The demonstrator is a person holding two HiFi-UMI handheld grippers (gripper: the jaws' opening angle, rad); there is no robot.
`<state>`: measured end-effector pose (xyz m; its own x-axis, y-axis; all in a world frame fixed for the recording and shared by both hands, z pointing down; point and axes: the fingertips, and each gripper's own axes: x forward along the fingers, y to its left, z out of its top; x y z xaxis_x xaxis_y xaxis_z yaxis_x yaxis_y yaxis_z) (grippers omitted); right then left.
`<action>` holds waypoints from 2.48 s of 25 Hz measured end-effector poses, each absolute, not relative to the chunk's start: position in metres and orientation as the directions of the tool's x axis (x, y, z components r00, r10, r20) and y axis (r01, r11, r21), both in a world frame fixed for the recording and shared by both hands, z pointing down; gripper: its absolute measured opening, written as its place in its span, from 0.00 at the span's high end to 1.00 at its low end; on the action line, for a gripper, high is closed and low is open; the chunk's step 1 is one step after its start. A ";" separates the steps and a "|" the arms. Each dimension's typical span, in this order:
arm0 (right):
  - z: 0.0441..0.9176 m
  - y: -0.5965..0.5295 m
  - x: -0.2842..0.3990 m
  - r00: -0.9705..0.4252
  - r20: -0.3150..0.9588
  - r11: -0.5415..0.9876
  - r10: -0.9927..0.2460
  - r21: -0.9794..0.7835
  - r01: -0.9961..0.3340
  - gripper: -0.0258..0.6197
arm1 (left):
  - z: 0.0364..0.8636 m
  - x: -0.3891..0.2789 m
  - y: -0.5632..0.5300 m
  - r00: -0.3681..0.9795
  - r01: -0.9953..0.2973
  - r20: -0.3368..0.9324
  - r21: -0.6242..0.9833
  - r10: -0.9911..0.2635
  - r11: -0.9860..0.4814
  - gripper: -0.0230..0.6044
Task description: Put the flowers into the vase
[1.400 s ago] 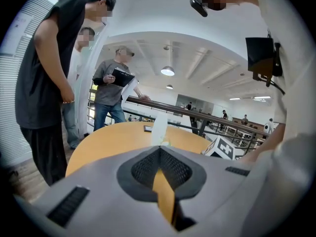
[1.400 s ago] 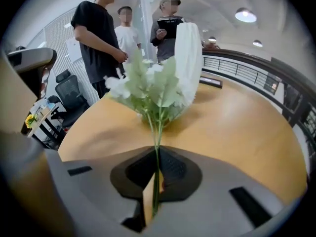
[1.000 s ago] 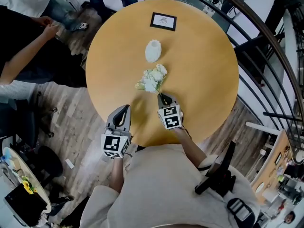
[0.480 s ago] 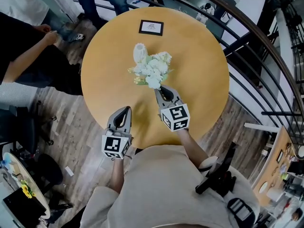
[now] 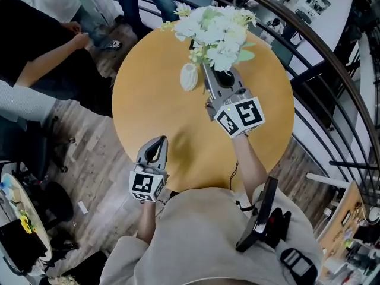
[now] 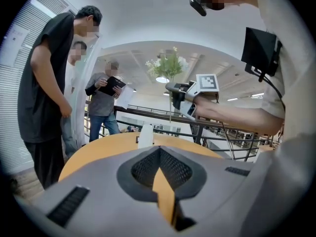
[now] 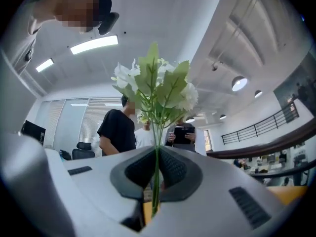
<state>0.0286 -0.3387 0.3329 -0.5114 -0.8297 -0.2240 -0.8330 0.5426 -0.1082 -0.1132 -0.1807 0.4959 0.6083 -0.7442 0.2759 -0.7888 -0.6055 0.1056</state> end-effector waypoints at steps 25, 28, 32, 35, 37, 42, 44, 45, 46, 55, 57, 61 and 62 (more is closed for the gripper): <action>0.388 -0.412 -0.005 -0.552 -0.217 0.582 -0.805 -0.114 -0.805 0.93 | 0.523 -0.086 -0.187 0.639 -0.761 0.351 0.158 -0.684 -0.629 0.95; 0.409 -0.398 -0.007 -0.556 -0.189 0.580 -0.810 -0.109 -0.808 0.93 | 0.530 -0.088 -0.184 0.640 -0.759 0.360 0.159 -0.679 -0.631 0.95; 0.430 -0.389 -0.007 -0.554 -0.155 0.573 -0.818 -0.135 -0.809 0.93 | 0.527 -0.085 -0.185 0.644 -0.756 0.362 0.162 -0.675 -0.634 0.95; 0.442 -0.390 -0.007 -0.537 -0.119 0.549 -0.835 -0.126 -0.826 0.91 | 0.523 -0.085 -0.186 0.647 -0.753 0.361 0.162 -0.672 -0.638 0.95; 0.450 -0.389 -0.008 -0.530 -0.098 0.539 -0.842 -0.114 -0.835 0.89 | 0.524 -0.086 -0.185 0.644 -0.755 0.363 0.159 -0.673 -0.637 0.95; 0.474 -0.384 -0.008 -0.513 -0.030 0.513 -0.858 -0.070 -0.855 0.69 | 0.526 -0.086 -0.180 0.643 -0.756 0.367 0.158 -0.673 -0.636 0.95; 0.481 -0.384 -0.009 -0.512 -0.010 0.511 -0.859 -0.069 -0.857 0.64 | 0.525 -0.087 -0.181 0.641 -0.757 0.367 0.158 -0.674 -0.634 0.95; 0.485 -0.384 -0.010 -0.513 0.001 0.511 -0.858 -0.071 -0.856 0.61 | 0.525 -0.088 -0.182 0.639 -0.759 0.368 0.157 -0.676 -0.632 0.95; 0.488 -0.384 -0.012 -0.517 0.012 0.515 -0.856 -0.071 -0.854 0.55 | 0.525 -0.090 -0.184 0.638 -0.760 0.368 0.157 -0.677 -0.631 0.95; 0.528 -0.377 -0.018 -0.540 0.126 0.535 -0.832 -0.076 -0.842 0.39 | 0.521 -0.091 -0.187 0.640 -0.759 0.354 0.151 -0.683 -0.633 0.95; 0.535 -0.373 -0.015 -0.538 0.148 0.533 -0.830 -0.080 -0.843 0.39 | 0.521 -0.091 -0.188 0.639 -0.759 0.354 0.146 -0.683 -0.635 0.95; 0.554 -0.349 -0.004 -0.527 0.196 0.519 -0.827 -0.095 -0.849 0.39 | 0.521 -0.090 -0.187 0.638 -0.760 0.347 0.140 -0.687 -0.635 0.95; 0.559 -0.341 -0.002 -0.528 0.209 0.519 -0.823 -0.101 -0.849 0.40 | 0.521 -0.088 -0.188 0.640 -0.758 0.342 0.137 -0.688 -0.638 0.95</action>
<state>-0.0024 -0.3413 0.5588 -0.5284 -0.8228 0.2092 -0.8486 0.5194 -0.1006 -0.0885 -0.1877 0.5206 0.6404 -0.6878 0.3418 -0.7581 -0.6376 0.1374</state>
